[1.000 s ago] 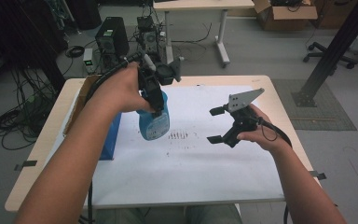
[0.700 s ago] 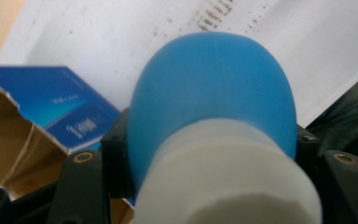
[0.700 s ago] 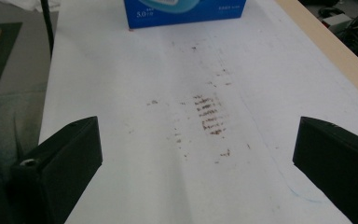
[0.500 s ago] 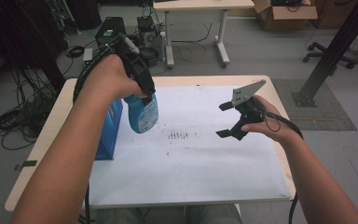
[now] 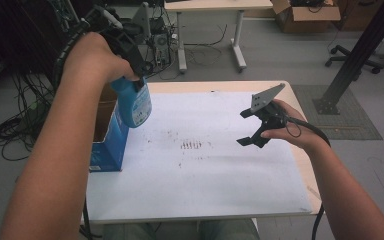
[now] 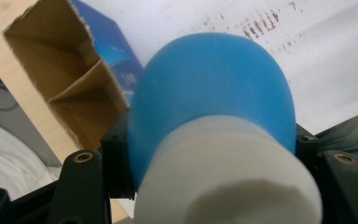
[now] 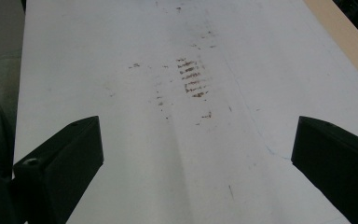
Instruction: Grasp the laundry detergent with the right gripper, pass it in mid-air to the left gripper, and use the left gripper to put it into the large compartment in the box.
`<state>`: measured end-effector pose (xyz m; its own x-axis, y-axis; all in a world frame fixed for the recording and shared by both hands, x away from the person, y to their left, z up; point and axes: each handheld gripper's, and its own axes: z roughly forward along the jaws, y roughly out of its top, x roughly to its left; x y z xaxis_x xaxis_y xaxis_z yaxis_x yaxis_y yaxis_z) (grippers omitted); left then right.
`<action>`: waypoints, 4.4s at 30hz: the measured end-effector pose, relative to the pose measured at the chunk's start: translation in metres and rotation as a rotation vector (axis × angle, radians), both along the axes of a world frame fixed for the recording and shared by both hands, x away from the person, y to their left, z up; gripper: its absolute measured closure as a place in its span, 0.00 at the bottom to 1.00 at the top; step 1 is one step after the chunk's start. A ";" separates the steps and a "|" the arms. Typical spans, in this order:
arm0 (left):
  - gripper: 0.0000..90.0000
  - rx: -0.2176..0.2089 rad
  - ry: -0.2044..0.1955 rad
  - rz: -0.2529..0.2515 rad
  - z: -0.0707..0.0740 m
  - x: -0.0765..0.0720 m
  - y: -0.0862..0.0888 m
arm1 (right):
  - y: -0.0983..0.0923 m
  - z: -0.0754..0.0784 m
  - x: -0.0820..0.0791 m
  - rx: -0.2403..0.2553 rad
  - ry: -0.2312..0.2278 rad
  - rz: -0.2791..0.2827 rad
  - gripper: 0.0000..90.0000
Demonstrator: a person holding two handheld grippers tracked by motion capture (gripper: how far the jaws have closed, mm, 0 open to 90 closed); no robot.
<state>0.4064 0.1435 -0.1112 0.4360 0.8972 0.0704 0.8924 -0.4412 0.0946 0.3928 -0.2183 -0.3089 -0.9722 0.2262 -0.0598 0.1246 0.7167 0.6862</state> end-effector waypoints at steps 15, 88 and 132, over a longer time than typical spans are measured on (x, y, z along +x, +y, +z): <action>0.42 -0.049 0.017 0.273 0.020 0.009 0.062 | -0.007 0.009 0.008 -0.046 0.005 -0.006 0.03; 0.42 -0.058 0.130 0.434 -0.119 0.025 0.135 | -0.010 0.007 0.006 -0.062 0.016 -0.025 0.03; 0.42 -0.035 0.160 0.407 -0.185 0.027 0.133 | -0.006 -0.002 0.007 -0.058 0.039 -0.024 0.03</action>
